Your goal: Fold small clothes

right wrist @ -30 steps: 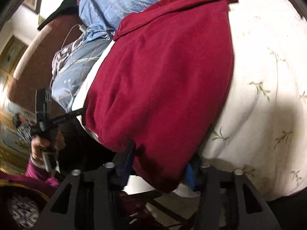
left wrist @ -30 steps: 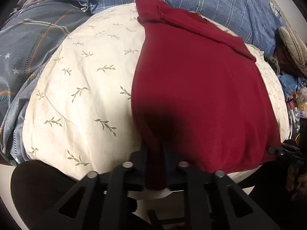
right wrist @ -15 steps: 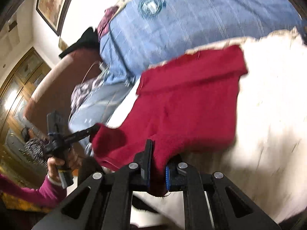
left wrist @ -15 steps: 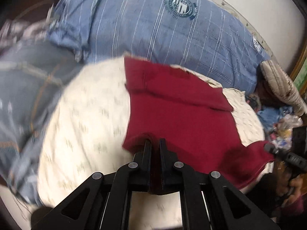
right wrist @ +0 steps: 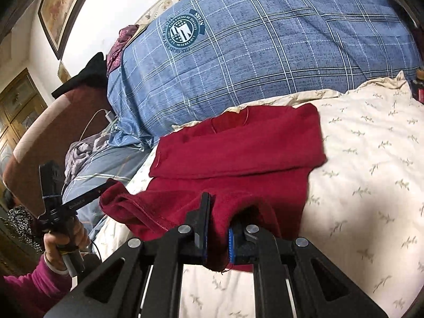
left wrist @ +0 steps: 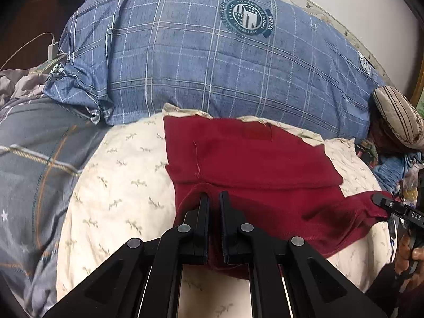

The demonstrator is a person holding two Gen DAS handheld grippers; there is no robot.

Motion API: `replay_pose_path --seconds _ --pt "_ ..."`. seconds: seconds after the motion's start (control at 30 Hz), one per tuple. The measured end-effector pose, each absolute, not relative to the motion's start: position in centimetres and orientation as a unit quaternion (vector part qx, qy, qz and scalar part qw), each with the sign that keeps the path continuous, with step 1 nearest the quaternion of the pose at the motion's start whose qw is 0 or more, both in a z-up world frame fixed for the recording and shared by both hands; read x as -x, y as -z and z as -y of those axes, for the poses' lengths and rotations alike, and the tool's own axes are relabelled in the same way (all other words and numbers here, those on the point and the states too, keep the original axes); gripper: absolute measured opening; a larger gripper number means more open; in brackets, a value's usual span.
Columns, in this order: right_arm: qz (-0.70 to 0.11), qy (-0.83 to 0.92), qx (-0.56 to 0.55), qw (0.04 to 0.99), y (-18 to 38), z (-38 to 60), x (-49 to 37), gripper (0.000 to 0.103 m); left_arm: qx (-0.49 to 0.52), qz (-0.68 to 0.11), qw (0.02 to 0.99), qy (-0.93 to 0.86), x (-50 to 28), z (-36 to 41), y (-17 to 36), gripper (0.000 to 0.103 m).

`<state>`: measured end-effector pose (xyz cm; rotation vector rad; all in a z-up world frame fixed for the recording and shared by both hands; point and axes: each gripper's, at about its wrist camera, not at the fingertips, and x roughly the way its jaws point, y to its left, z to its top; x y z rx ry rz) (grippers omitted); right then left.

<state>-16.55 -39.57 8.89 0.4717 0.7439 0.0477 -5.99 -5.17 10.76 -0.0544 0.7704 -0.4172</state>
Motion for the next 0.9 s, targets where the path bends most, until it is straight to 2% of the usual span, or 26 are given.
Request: replay_pose_path --seconds 0.5,0.7,0.9 --pt "-0.358 -0.003 -0.205 0.911 -9.4 41.5 11.5 0.009 0.048 -0.374 0.908 0.184 -0.3 6.9 -10.3 0.006" --pt "-0.347 0.018 -0.201 0.916 -9.8 43.4 7.6 0.009 0.055 -0.368 0.911 0.177 -4.8 8.9 -10.7 0.006" --pt "-0.351 0.04 -0.222 0.909 -8.0 46.3 2.6 0.009 0.064 -0.379 0.91 0.152 -10.3 10.6 -8.6 0.006"
